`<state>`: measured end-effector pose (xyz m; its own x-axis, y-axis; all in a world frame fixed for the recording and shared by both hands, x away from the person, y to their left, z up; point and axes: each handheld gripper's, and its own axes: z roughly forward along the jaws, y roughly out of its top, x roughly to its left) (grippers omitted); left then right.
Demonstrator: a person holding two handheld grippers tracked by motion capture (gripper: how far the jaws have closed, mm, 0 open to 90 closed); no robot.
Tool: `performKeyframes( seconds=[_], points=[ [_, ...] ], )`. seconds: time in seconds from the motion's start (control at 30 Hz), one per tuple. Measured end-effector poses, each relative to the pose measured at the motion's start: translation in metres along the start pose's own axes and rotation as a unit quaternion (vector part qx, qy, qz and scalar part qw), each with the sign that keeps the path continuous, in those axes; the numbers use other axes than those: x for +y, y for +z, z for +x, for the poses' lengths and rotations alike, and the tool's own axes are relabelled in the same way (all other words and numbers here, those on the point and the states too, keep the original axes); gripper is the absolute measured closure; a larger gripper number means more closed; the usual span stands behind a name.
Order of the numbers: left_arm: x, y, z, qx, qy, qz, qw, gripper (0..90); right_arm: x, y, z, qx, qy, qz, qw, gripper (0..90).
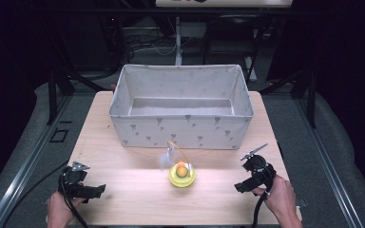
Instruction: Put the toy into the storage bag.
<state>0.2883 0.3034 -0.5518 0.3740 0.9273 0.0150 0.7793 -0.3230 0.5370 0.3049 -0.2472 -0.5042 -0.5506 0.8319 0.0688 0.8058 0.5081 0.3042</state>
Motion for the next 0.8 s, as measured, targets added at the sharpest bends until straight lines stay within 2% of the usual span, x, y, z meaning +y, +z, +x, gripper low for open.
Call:
performKeyframes(
  seconds=[0.33,0.37,0.63,0.8],
  points=[
    [0.002,0.001,-0.003,0.006,0.014,0.006,0.9999,0.1,0.001,0.0,0.003,-0.005,-0.008,0.008,0.9999,13.2],
    [0.003,0.001,-0.003,0.006,0.013,0.006,0.9999,0.1,0.002,0.0,0.004,-0.004,-0.014,0.013,0.9998,13.2],
    [0.003,0.004,-0.006,0.009,0.021,0.011,0.9997,0.1,0.005,-0.003,0.01,0.006,-0.015,0.013,0.9998,13.2],
    [0.004,0.003,-0.005,0.009,0.023,0.013,0.9996,0.1,0.011,-0.011,0.016,0.008,-0.033,0.021,0.9992,12.4]
  ],
)
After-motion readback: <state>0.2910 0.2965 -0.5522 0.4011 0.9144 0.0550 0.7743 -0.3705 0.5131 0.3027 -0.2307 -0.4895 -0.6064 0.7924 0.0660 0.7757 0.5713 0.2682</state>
